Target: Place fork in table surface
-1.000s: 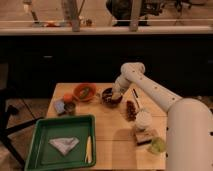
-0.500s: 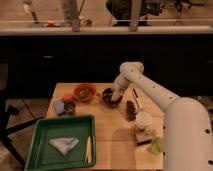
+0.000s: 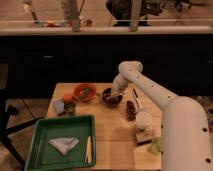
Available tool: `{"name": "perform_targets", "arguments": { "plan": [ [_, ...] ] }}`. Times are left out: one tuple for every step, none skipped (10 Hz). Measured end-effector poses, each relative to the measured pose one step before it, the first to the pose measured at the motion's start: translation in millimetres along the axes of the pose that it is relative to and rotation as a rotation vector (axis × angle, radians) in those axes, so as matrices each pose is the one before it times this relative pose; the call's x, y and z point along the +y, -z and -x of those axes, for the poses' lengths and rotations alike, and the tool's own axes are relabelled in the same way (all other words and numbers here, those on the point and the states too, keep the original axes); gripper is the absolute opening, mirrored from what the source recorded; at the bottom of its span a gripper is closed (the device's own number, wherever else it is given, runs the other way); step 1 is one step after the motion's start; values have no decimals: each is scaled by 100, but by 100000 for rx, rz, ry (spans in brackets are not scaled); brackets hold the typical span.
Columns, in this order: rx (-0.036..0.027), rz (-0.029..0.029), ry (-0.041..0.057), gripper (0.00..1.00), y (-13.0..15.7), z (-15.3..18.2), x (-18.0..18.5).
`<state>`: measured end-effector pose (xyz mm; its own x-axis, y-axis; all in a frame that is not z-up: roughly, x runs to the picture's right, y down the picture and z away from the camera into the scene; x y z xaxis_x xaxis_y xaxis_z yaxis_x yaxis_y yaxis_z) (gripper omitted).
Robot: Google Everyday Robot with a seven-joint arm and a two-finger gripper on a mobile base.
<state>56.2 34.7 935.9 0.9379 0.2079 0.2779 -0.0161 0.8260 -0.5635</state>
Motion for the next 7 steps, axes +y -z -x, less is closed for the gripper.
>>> {"name": "perform_targets", "arguments": {
  "plan": [
    [204,-61,275,12,81,69,-3],
    [212,-163,384,3,109,106,-23],
    [152,-169,494,0,122,142,-16],
    [95,-115,439,0,88,105,-21],
    [67,-137,568,0,97,149,-32],
    [-50,-225,691,0,165,201,-50],
    [-119,-153,370,0,83,112,-21]
  ]
}}
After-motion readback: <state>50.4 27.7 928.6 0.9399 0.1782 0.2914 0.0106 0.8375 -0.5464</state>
